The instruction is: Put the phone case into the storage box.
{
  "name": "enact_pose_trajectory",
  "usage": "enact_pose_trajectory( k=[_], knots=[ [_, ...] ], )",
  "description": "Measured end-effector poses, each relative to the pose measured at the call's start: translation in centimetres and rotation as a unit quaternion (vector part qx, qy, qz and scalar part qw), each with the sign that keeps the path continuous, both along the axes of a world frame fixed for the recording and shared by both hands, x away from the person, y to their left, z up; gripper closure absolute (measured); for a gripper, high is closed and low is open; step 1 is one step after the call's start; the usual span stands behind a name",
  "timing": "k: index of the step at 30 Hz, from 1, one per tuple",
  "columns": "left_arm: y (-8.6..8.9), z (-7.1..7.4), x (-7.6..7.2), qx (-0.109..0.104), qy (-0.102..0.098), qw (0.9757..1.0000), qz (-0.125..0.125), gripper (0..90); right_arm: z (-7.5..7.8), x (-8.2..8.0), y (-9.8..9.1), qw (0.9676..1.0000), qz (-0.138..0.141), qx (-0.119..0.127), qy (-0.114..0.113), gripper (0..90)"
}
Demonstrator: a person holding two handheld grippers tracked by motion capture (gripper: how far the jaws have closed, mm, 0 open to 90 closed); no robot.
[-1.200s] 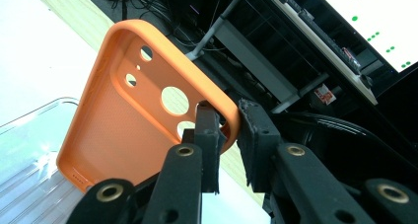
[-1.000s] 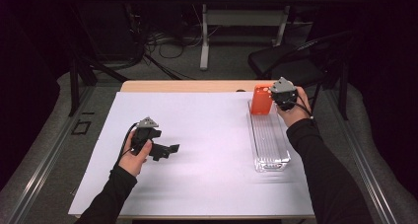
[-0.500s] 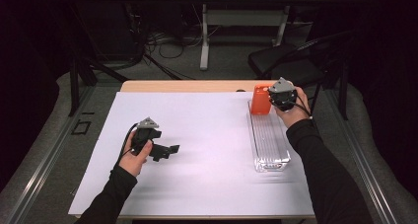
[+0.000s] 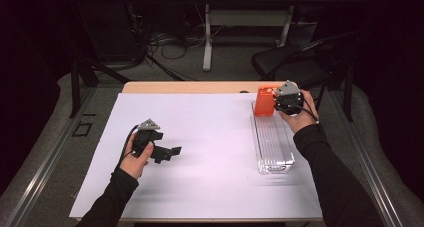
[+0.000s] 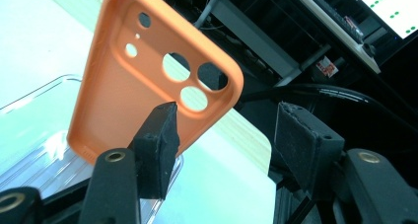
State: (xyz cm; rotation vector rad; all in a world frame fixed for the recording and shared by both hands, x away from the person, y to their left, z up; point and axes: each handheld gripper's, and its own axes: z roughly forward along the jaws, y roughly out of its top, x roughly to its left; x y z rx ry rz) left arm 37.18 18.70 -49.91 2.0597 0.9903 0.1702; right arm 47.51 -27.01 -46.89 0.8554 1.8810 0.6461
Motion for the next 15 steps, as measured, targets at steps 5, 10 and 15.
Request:
enact_pose_trajectory(
  k=[5, 10, 15],
  knots=[
    [0.0, 0.1, -0.1, -0.003, 0.001, 1.0000, 0.001, 2.5, 0.5, -1.3, -0.1, 0.9994, -0.010, 0.033, 0.002, 40.8],
    [0.1, 0.1, -0.1, -0.004, -0.002, 1.0000, -0.003, 2.8, 1.4, -2.6, -0.1, 0.9976, -0.017, 0.066, 0.012, 27.5],
    [0.1, 0.2, 0.0, -0.003, -0.003, 1.0000, -0.006, 4.5, 2.1, -3.9, 0.2, 0.9942, -0.009, 0.105, 0.022, 18.4]
  ],
)
